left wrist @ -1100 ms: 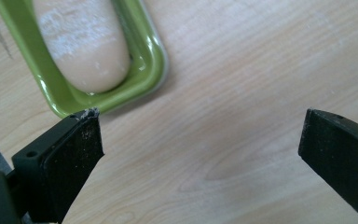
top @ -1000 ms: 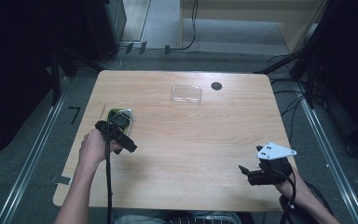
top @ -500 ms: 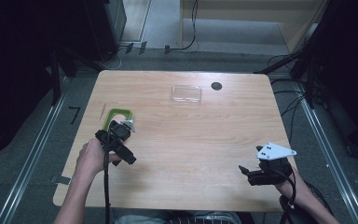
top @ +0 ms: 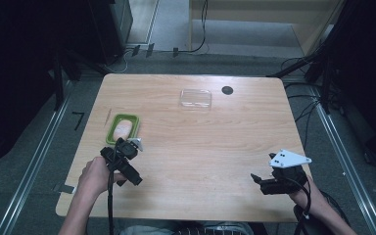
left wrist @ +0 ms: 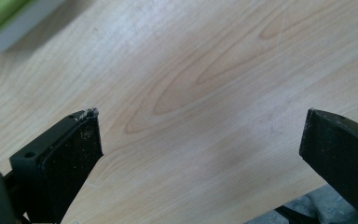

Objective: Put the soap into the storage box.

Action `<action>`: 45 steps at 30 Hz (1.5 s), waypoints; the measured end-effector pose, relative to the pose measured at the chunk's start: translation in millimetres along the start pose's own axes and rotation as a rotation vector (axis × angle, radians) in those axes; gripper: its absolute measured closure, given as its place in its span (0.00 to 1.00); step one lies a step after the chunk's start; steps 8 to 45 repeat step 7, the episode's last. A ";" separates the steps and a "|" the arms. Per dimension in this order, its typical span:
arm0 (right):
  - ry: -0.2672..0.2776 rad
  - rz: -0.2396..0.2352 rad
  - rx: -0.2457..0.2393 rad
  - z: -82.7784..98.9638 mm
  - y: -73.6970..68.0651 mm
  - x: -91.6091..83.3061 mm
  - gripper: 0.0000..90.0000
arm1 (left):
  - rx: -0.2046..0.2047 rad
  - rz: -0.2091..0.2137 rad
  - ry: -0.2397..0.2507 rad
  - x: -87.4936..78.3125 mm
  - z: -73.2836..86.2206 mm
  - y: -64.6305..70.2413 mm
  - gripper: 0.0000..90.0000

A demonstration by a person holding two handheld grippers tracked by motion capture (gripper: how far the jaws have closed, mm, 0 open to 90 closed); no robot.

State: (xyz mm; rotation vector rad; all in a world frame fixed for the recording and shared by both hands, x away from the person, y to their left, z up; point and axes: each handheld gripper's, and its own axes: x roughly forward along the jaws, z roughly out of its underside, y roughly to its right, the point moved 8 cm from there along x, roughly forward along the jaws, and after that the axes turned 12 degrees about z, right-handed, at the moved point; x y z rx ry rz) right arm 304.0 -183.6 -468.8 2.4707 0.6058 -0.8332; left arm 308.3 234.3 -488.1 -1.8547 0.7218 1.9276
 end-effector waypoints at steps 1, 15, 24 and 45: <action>0.000 0.000 0.001 0.0 0.1 0.0 0.15 | 0.002 0.001 0.009 1.5 1.0 1.6 0.00; -0.002 0.001 0.004 1.0 1.1 0.2 0.15 | 0.008 0.019 0.037 16.2 3.8 5.2 0.00; -0.002 0.001 0.004 1.0 1.1 0.2 0.15 | 0.008 0.019 0.037 16.2 3.8 5.2 0.00; -0.002 0.001 0.004 1.0 1.1 0.2 0.15 | 0.008 0.019 0.037 16.2 3.8 5.2 0.00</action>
